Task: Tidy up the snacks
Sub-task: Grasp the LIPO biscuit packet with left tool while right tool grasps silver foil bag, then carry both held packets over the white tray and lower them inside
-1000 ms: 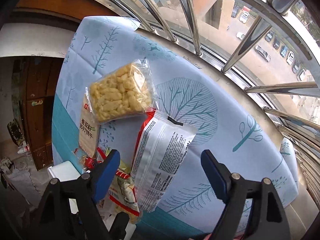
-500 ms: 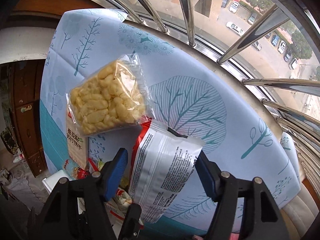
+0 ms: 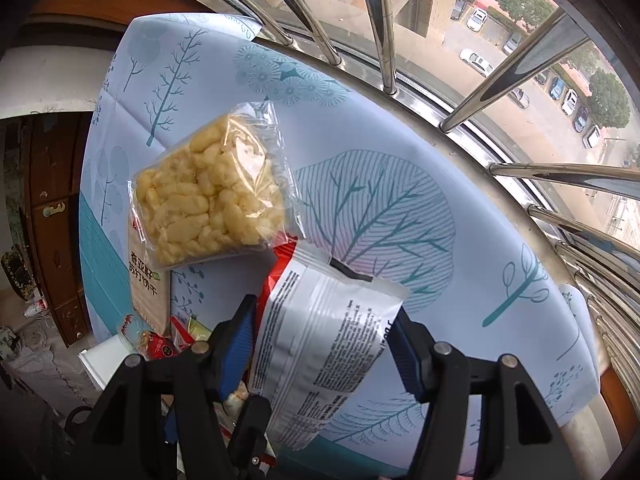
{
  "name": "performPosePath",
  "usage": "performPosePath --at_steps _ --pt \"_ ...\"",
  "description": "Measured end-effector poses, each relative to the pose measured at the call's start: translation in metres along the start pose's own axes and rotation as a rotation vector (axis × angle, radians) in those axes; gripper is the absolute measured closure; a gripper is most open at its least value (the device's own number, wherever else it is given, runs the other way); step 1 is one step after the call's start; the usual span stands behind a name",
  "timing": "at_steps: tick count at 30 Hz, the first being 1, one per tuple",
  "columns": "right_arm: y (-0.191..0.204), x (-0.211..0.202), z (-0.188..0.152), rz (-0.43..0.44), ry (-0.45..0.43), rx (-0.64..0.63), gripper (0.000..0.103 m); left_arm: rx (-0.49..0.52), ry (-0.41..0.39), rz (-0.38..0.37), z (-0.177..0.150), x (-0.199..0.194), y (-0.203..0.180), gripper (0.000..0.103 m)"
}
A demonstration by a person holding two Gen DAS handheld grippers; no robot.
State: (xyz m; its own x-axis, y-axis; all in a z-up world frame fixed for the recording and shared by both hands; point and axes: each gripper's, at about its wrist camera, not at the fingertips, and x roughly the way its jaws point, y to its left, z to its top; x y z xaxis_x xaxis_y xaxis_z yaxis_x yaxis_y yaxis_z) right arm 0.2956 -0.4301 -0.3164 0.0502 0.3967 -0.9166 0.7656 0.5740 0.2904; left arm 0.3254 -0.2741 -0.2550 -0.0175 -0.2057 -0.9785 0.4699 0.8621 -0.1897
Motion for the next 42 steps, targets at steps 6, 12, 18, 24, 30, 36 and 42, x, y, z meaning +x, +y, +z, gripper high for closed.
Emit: performPosePath --at_steps 6,12,18,24,30,36,42 --pt "-0.004 -0.001 -0.004 0.021 -0.004 -0.012 0.043 -0.027 0.016 -0.014 -0.007 -0.003 -0.001 0.059" --pt "-0.009 -0.002 -0.011 0.023 0.006 -0.017 0.045 -0.029 0.04 0.01 -0.025 -0.01 -0.001 0.059" --pt "-0.012 -0.005 -0.026 0.002 0.006 -0.056 0.046 -0.048 0.052 0.031 -0.045 -0.022 0.002 0.059" --pt "-0.012 -0.015 -0.042 0.007 -0.012 -0.12 0.046 -0.098 0.011 0.034 -0.074 -0.049 0.011 0.059" --pt "-0.01 -0.03 -0.063 0.002 -0.047 -0.216 0.046 -0.186 -0.071 0.023 -0.105 -0.082 0.017 0.059" --pt "0.0 -0.046 -0.087 -0.033 -0.103 -0.356 0.047 -0.228 -0.22 0.003 -0.134 -0.123 0.014 0.059" --pt "0.002 -0.058 -0.114 -0.064 -0.156 -0.5 0.047 -0.245 -0.337 0.066 -0.166 -0.161 0.006 0.059"
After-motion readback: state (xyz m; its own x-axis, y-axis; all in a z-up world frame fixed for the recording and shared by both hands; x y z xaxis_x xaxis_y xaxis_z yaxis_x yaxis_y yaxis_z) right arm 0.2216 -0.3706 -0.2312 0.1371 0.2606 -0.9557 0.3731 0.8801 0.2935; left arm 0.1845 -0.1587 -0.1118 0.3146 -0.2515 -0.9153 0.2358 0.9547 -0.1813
